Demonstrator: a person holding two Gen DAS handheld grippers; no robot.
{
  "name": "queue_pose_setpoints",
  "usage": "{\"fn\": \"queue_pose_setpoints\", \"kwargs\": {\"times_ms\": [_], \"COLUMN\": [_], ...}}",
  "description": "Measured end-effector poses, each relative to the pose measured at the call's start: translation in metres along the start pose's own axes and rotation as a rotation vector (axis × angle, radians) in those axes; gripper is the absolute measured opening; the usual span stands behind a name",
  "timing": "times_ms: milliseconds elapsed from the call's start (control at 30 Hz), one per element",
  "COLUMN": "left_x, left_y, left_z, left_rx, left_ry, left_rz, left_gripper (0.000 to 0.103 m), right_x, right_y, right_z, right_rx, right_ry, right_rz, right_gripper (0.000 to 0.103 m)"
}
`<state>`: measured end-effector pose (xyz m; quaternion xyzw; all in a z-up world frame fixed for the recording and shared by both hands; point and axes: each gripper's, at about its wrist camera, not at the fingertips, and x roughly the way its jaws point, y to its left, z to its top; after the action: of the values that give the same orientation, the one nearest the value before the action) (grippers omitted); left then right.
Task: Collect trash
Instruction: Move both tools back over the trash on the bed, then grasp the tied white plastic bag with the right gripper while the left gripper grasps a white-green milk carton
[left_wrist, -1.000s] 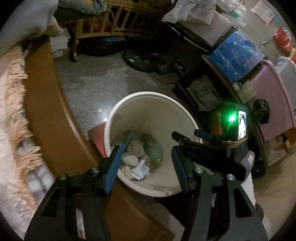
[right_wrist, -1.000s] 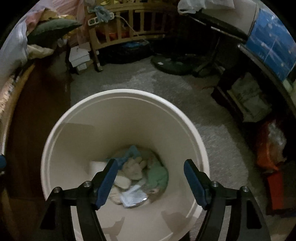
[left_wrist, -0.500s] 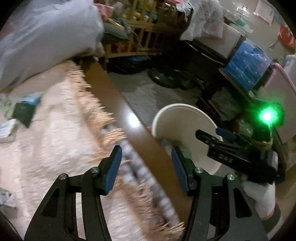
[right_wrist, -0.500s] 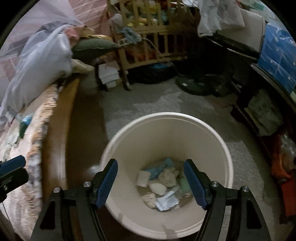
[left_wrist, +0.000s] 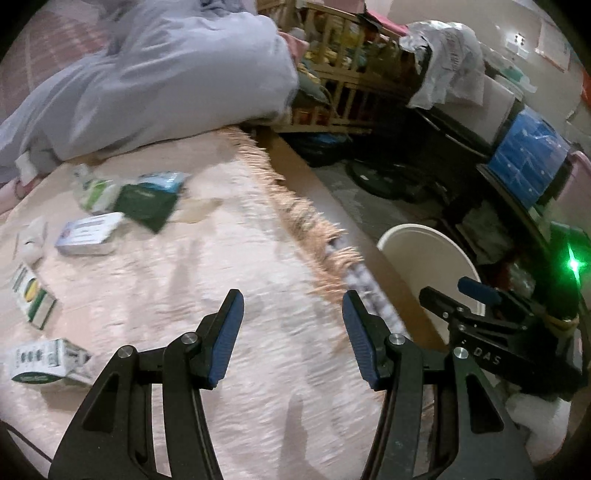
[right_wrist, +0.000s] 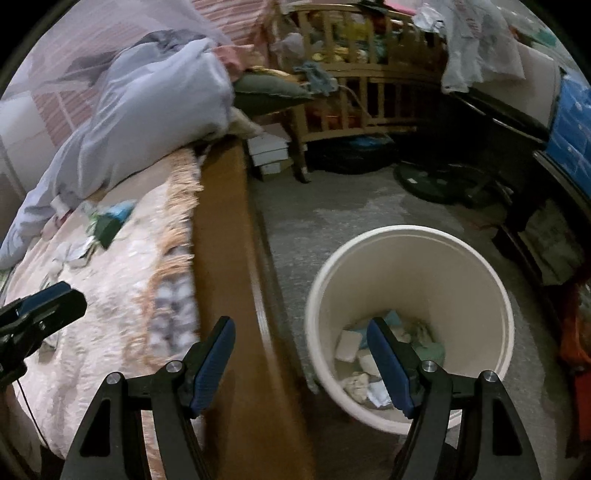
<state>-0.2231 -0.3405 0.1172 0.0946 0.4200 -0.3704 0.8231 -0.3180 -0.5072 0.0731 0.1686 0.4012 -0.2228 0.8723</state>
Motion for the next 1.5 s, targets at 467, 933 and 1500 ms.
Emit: {"fn": "queue_pose_setpoints", "kwargs": {"times_ms": [467, 933, 1500], "left_x": [-0.017, -0.005, -0.116], "left_y": [0.052, 0.124, 0.283], "left_z": [-0.019, -0.033, -0.121], "left_rx": [-0.062, -0.166, -0.384], "left_ry": [0.004, 0.085, 0.129], "left_rz": [0.074, 0.126, 0.394], "left_gripper": [0.054, 0.054, 0.054], "right_x": [-0.004, 0.003, 0.022], "right_y": [0.07, 0.114, 0.189], "right_z": [-0.006, -0.008, -0.002], "right_rx": [-0.092, -0.163, -0.273], "right_ry": [0.009, 0.044, 0.096], "right_rz": [0.074, 0.127, 0.25], "right_gripper": [0.071, 0.071, 0.071]}}
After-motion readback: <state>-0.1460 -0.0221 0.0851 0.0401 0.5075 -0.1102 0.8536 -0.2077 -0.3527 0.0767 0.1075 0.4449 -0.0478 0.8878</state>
